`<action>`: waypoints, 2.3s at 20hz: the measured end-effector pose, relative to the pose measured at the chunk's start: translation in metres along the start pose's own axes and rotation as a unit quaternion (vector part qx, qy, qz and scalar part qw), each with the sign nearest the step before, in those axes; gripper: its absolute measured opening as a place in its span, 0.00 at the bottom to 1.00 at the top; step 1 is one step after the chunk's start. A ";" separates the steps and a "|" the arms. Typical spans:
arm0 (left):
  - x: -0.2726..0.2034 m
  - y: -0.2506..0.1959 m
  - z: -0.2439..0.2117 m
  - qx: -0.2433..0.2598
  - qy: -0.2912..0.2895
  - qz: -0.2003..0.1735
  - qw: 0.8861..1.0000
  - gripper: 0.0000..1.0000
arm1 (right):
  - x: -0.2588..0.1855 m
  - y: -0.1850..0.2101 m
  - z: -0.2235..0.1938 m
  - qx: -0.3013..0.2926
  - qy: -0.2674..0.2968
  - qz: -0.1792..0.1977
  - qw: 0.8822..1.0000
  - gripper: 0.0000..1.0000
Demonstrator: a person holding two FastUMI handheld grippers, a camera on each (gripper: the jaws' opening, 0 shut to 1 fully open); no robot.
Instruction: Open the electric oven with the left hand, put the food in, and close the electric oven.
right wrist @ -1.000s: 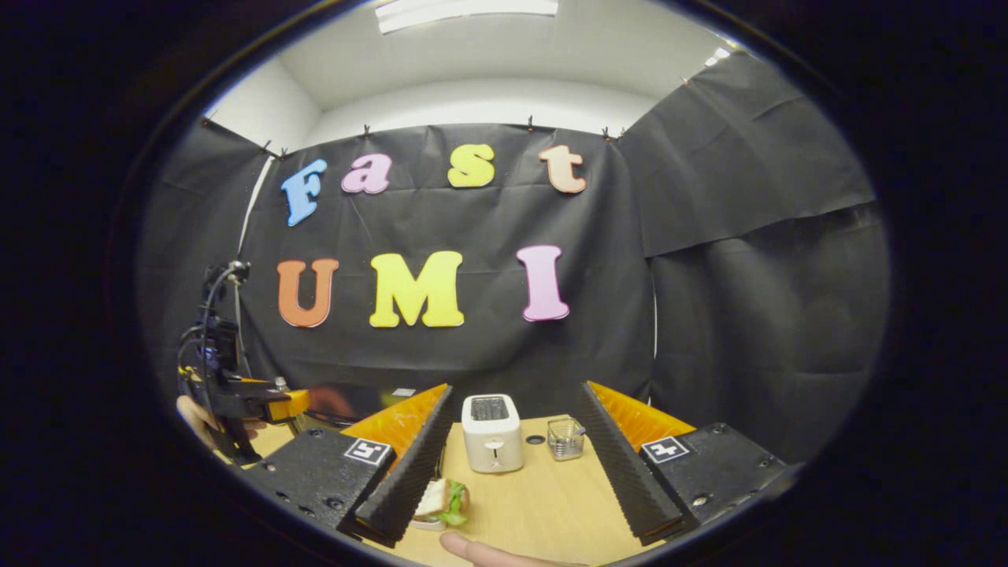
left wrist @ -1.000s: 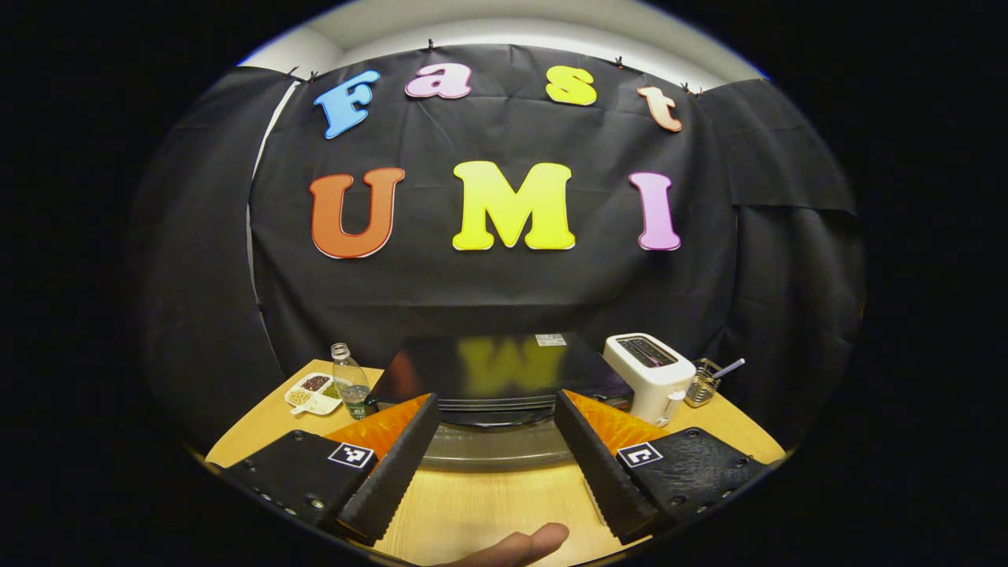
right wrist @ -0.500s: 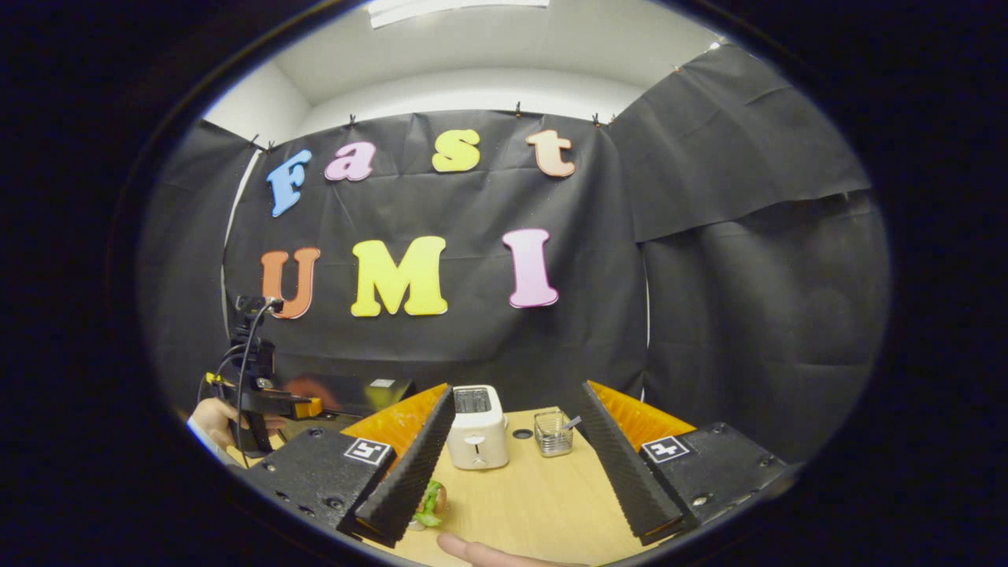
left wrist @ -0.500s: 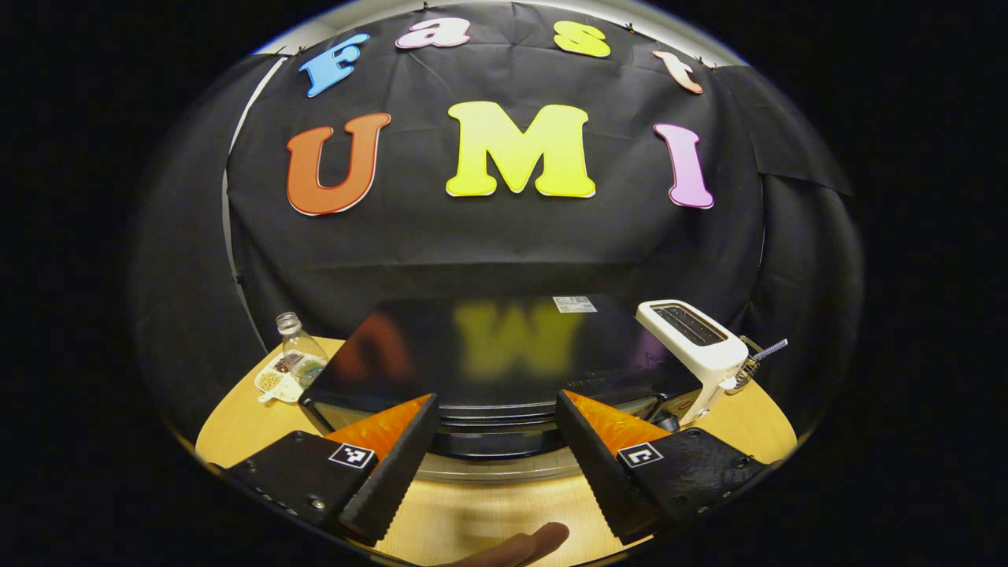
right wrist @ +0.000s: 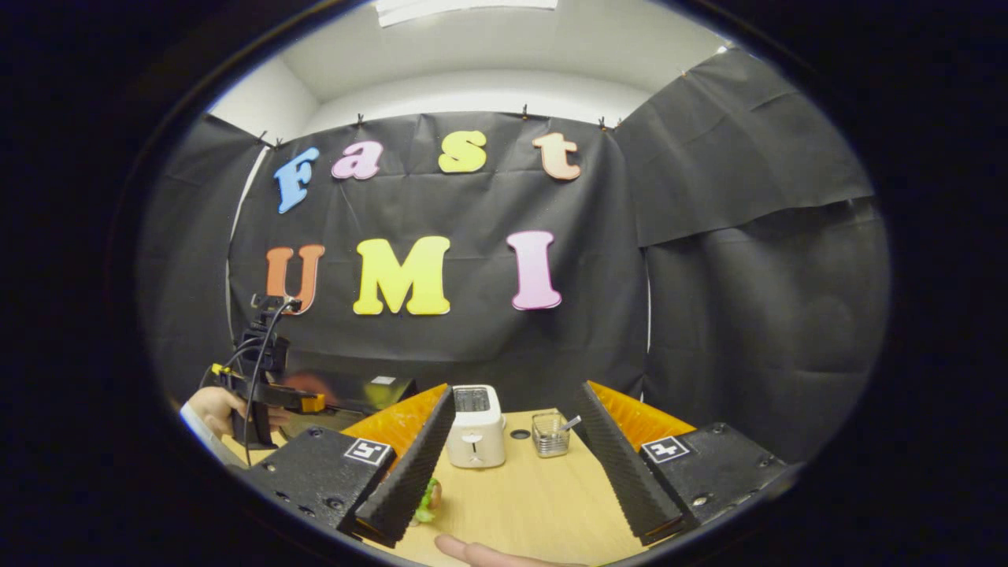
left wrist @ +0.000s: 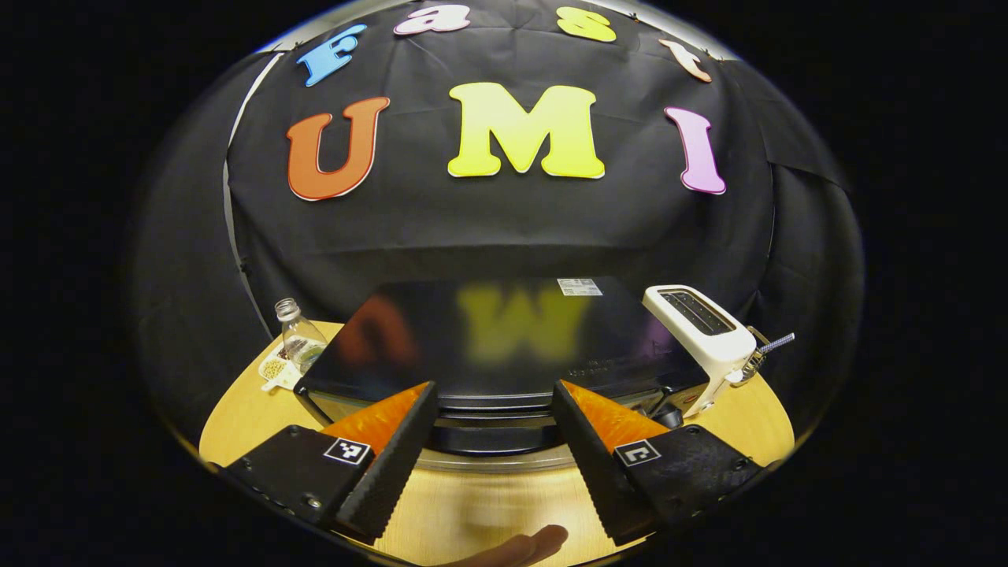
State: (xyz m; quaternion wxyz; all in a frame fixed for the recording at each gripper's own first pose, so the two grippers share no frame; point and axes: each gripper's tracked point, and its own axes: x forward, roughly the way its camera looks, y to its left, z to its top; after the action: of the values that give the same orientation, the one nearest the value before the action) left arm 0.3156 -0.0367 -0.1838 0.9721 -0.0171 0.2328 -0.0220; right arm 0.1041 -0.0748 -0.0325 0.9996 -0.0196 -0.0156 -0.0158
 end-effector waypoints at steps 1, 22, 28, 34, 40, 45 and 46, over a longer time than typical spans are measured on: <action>-0.003 0.001 -0.002 0.000 0.001 0.000 1.000 0.97 | -0.001 0.000 0.002 -0.002 -0.001 0.001 1.000 1.00; -0.050 0.000 -0.177 -0.023 0.160 -0.013 0.987 0.96 | -0.015 0.013 -0.013 -0.006 0.015 0.020 1.000 1.00; -0.069 -0.008 -0.194 -0.043 0.209 -0.030 0.976 0.96 | -0.017 0.019 -0.016 -0.008 0.018 0.028 0.999 1.00; -0.072 -0.010 -0.206 -0.008 0.194 -0.034 0.980 0.96 | -0.017 0.027 -0.028 -0.012 0.029 0.035 0.999 1.00; -0.069 -0.008 -0.206 0.007 0.154 -0.040 0.987 0.97 | -0.015 0.032 -0.039 -0.019 0.048 0.038 0.998 0.90; -0.082 -0.002 -0.177 0.018 0.076 -0.036 0.996 0.94 | -0.008 0.042 -0.051 -0.010 0.075 0.050 0.996 1.00; -0.088 -0.003 -0.169 0.019 0.061 -0.038 0.997 0.93 | -0.005 0.046 -0.056 -0.011 0.083 0.057 0.995 0.90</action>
State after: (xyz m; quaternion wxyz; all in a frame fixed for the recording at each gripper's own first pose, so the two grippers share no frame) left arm 0.1599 -0.0391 -0.2948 0.9548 -0.0062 0.2902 -0.0643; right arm 0.1025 -0.0309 -0.0901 0.9964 -0.0299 0.0688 0.0395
